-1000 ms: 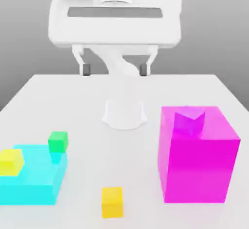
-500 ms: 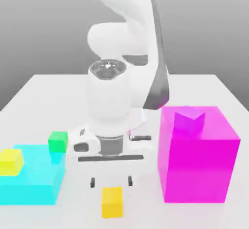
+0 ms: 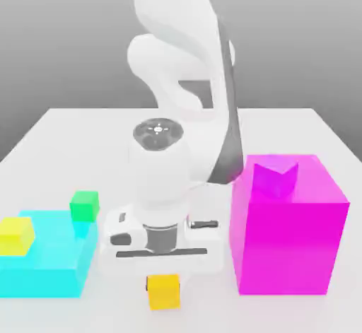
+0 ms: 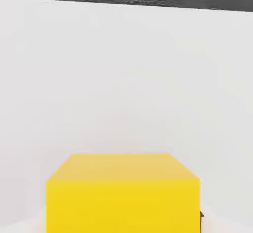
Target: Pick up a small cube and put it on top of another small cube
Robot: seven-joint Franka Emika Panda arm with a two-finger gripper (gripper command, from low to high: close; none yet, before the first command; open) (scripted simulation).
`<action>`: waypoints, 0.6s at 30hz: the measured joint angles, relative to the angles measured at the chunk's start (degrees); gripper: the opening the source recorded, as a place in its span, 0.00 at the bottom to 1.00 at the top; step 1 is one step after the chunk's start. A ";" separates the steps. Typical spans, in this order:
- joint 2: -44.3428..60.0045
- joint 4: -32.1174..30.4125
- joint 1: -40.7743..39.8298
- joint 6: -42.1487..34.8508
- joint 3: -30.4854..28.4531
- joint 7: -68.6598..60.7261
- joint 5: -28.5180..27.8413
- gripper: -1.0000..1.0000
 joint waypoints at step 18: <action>-37.17 -14.58 -21.74 -22.31 -9.33 20.08 -8.24 0.00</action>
